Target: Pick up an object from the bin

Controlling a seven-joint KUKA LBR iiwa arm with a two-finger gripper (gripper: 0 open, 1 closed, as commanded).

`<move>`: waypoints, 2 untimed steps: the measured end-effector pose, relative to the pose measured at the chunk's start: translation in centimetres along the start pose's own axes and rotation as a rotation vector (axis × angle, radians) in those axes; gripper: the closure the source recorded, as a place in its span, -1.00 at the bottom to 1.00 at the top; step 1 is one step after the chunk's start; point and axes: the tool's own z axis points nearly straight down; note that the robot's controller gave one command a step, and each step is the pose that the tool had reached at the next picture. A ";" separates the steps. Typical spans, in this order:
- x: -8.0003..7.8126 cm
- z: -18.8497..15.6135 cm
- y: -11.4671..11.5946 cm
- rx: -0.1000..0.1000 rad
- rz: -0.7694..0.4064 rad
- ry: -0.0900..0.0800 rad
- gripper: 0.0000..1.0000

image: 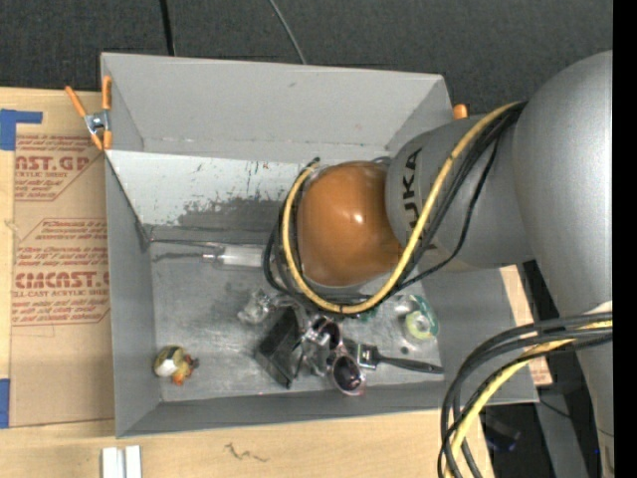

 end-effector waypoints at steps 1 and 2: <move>0.0 0.0 0.0 0.000 0.000 0.001 -1.00; -2.0 0.6 -3.4 0.000 0.168 -0.006 1.00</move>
Offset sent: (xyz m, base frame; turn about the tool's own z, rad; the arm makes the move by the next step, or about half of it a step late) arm 0.0370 -0.0136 -0.0097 0.1704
